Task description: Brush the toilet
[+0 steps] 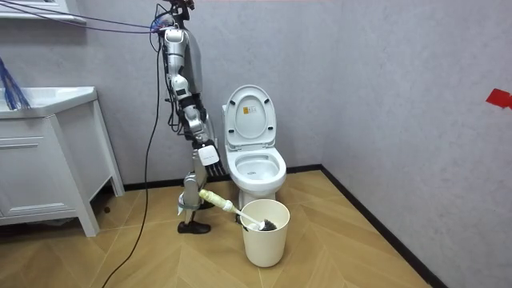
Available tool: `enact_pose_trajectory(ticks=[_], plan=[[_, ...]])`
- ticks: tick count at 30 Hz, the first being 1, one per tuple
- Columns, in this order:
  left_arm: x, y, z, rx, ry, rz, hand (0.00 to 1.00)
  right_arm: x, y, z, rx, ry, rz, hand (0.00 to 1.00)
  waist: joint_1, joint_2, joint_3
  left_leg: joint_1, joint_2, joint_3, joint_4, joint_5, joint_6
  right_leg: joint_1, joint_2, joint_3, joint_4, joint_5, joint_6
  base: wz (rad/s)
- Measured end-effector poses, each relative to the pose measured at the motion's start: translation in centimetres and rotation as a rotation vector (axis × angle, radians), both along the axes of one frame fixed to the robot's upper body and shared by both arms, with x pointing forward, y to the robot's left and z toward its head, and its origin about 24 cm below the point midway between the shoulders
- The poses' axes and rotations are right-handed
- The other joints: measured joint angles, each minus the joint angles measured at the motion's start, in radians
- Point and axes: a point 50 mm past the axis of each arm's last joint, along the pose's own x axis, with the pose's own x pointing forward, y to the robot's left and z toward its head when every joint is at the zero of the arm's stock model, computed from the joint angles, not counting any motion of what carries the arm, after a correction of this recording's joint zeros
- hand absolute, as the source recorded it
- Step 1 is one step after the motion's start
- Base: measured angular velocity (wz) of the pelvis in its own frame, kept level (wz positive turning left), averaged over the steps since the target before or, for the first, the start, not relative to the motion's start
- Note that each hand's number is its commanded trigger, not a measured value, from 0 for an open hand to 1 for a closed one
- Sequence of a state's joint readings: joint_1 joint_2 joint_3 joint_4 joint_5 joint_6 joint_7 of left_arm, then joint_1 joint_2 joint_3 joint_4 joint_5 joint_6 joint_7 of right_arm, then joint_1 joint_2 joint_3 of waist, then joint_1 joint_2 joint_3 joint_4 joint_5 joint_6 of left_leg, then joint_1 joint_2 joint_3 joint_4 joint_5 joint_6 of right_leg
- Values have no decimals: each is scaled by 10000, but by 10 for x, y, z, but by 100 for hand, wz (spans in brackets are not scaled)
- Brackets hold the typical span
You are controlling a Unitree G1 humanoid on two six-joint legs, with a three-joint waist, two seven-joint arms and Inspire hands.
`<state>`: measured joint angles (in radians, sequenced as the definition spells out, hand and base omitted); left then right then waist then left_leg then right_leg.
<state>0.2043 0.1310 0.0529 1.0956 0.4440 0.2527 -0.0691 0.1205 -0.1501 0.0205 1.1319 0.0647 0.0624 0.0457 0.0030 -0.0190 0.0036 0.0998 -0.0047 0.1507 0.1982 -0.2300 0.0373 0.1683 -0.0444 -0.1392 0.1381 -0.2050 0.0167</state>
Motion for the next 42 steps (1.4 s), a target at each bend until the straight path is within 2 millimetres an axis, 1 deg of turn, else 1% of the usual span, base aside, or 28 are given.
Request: enact_pose_trajectory(ticks=[6,9,15,19,22,24,27,28,29,30,31,32,34,35,36,38,39,41,42], plan=[[3,0,0,-5,-361,-73,0,4,-4,2,-907,-60,749,0,16,34,3,-16,3,-28,29,-21,12,-18,-2,-8,63,0,0,0],[8,0,1,71,-619,-127,0,7,-6,3,-1430,-122,1014,0,19,77,19,-111,31,-24,77,-70,18,-122,6,-6,159,0,0,0],[15,1,1,287,-1091,-236,0,22,-10,8,-2600,-626,1790,0,35,82,13,-201,57,12,86,-67,14,-263,28,-5,266,0,0,-1],[15,1,1,277,-1124,-241,0,34,-12,12,-3113,-963,1888,0,20,80,10,-223,65,12,77,-68,14,-305,33,-19,310,0,1,0],[15,1,1,259,-1118,-240,0,41,-14,14,-3495,-1202,1847,0,13,107,-10,-340,66,1,106,-67,15,-413,33,-25,325,0,1,1],[16,1,1,244,-1202,-267,0,42,-16,15,-3725,-1356,1711,0,7,131,-37,-507,62,-58,266,-66,16,-464,30,-71,331,0,0,9],[18,1,1,263,-1427,-178,0,42,-20,17,-4134,-1451,1462,0,-3,146,-28,-727,61,-180,398,-66,17,-628,8,-286,341,0,0,14],[21,3,2,306,-1562,-214,0,43,-21,18,-4322,-1501,1379,0,-18,157,-28,-892,59,-235,451,-66,17,-726,-5,-393,347,2,-3,18],[25,4,3,413,-1736,-265,0,44,-22,19,-4501,-1567,1296,0,-42,221,-61,-1131,61,-333,610,-66,18,-854,-23,-558,366,10,-16,21],[28,5,3,460,-1843,-281,0,44,-23,19,-4585,-1583,1274,0,-48,228,-58,-1265,58,-390,688,-66,18,-902,-31,-595,386,11,-18,26],[35,6,4,523,-2073,-300,0,45,-25,20,-4733,-1627,1243,0,-49,280,-51,-1558,78,-479,895,-72,28,-1178,-48,-623,542,11,-21,23],[41,6,5,524,-2322,-295,0,49,-26,22,-4881,-1743,1212,0,-44,355,-27,-1897,95,-536,1091,-83,45,-1444,-60,-661,696,9,-25,18],[50,5,6,478,-2695,-72,0,58,-28,24,-5078,-1895,1202,0,-25,445,-13,-2390,96,-581,1246,-80,65,-1933,-42,-719,939,-13,-58,4],[58,6,7,469,-2939,-80,0,63,-30,25,-5167,-1894,1163,0,-14,469,16,-2713,97,-591,1394,-65,94,-2280,-77,-755,1167,-45,-87,0],[62,6,8,478,-3073,-66,0,65,-31,26,-5190,-1898,1137,0,-1,487,25,-2870,98,-605,1465,-54,114,-2458,-97,-780,1286,-58,-91,7],[79,9,12,646,-3674,-77,0,74,-34,29,-5380,-2017,1070,0,32,458,70,-3528,72,-608,1742,0,183,-3245,-212,-796,1836,-163,-111,2],[81,9,13,677,-3746,43,0,77,-35,30,-5475,-2092,1046,0,37,456,90,-3708,63,-602,1832,8,198,-3440,-244,-803,1982,-196,-109,0],[93,7,15,666,-4213,295,0,88,-41,35,-5885,-2246,919,0,32,492,132,-4461,71,-618,2250,19,246,-4199,-302,-824,2452,-220,-111,0],[96,7,16,686,-4337,297,0,90,-42,37,-5969,-2272,865,0,34,501,148,-4662,71,-637,2355,23,259,-4387,-313,-825,2568,-225,-111,0]])
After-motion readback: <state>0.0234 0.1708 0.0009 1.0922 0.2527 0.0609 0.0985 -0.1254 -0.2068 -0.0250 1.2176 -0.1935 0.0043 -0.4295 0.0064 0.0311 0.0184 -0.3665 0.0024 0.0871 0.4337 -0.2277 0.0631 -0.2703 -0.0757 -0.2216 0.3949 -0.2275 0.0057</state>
